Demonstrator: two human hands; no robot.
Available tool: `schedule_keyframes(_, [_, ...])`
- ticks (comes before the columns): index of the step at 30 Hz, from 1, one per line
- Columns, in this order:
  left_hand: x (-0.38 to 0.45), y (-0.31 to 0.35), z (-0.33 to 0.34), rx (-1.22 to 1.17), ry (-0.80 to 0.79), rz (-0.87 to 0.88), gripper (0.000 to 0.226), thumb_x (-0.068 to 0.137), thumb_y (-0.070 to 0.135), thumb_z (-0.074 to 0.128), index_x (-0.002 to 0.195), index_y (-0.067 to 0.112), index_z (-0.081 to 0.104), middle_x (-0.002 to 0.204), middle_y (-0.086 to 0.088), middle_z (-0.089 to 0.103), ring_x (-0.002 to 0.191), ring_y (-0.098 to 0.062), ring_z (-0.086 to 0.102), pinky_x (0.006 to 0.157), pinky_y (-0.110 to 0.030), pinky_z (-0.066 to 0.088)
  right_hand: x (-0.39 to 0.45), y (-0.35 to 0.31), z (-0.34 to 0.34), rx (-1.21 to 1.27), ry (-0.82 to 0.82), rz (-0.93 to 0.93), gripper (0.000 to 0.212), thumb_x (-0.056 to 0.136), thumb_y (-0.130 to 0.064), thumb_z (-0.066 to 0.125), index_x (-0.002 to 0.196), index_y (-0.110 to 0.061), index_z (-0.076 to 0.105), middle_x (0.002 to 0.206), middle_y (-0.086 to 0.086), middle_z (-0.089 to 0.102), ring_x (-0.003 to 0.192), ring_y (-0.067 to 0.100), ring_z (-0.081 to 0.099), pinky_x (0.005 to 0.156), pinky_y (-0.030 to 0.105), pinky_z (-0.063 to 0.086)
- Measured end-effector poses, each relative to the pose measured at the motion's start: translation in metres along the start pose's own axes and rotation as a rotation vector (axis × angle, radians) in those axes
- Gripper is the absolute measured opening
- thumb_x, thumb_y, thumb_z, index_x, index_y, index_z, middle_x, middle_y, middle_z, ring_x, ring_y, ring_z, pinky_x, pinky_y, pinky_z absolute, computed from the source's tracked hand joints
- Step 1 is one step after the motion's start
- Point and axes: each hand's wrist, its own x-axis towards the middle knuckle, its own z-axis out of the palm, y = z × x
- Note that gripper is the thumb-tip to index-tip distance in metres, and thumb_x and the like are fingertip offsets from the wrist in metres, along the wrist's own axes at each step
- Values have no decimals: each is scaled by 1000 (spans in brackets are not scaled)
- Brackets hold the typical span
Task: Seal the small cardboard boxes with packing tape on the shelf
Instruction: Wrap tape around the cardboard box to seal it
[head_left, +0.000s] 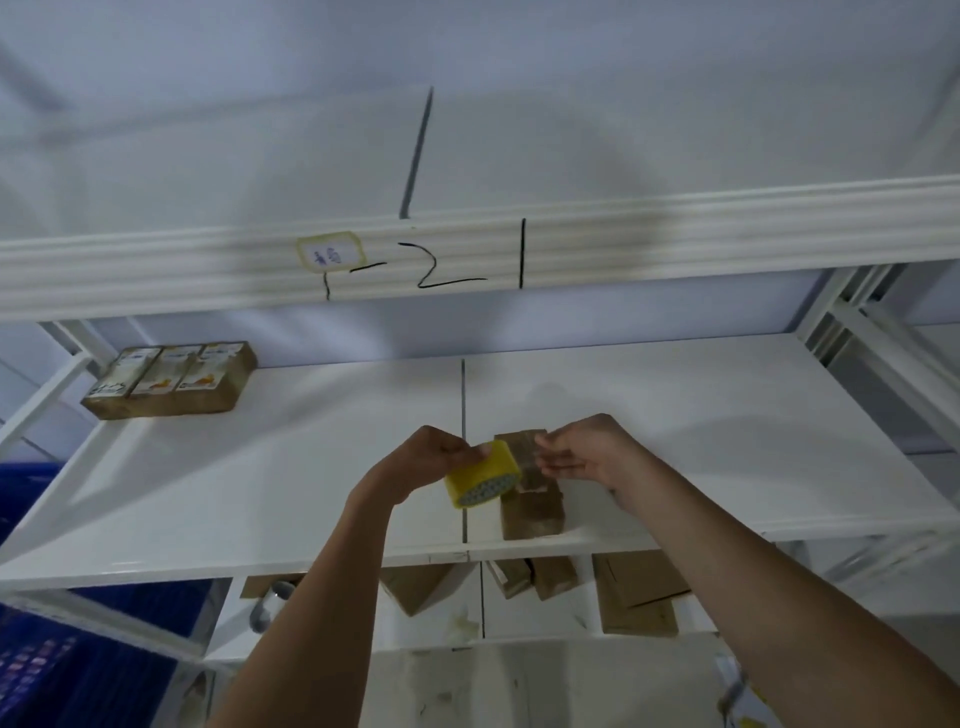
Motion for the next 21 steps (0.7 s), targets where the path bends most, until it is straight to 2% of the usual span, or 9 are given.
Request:
schedule_keyframes(2, [3,-2,6,9,-5,-15,45,87,43,73,45,27,65,48,16,51,65,-12,47,74,-34,38,6,-1,0,-40,9,-15,24,84,-1,77,101,11,64,90,21,72,77,26,71,71,34,62])
schedule_keyframes(5, [9,-6,10,-6,54,-41,37,86,44,74,56,23,67,64,6,58,72,-14,52,74,-31,43,16,0,5,-100,66,-5,15,86,-2,75,90,7,63,83,18,70,71,23,69,70,33,61])
schedule_keyframes(9, [18,-6,3,75,73,-71,35,83,47,76,78,12,73,81,-2,64,80,-14,57,70,-24,45,27,9,11,-164,146,-5,20,86,-5,76,96,10,67,90,22,74,77,26,73,75,38,63])
schedule_keyframes(14, [38,-7,-4,375,130,-175,49,73,65,75,62,19,65,69,0,59,71,-15,59,63,-25,44,30,4,12,-178,203,-17,15,85,-6,77,90,6,69,85,19,74,78,27,75,75,38,63])
schedule_keyframes(17, [46,-6,-1,482,79,-186,56,71,75,68,68,20,68,73,1,62,68,-10,59,62,-22,46,36,8,10,-200,241,27,17,84,-7,78,91,6,69,85,18,74,73,23,74,67,33,63])
schedule_keyframes(19, [49,-9,-1,419,53,-169,55,75,71,69,76,16,71,75,1,63,69,-10,59,66,-23,47,40,10,10,-203,252,55,20,84,-7,78,94,7,68,87,18,74,74,23,74,66,33,63])
schedule_keyframes(21, [45,-13,-2,235,13,-134,47,81,60,71,79,14,71,75,1,63,74,-14,59,68,-24,45,41,11,6,-187,241,70,24,86,-7,77,101,9,66,89,18,73,74,24,73,63,33,61])
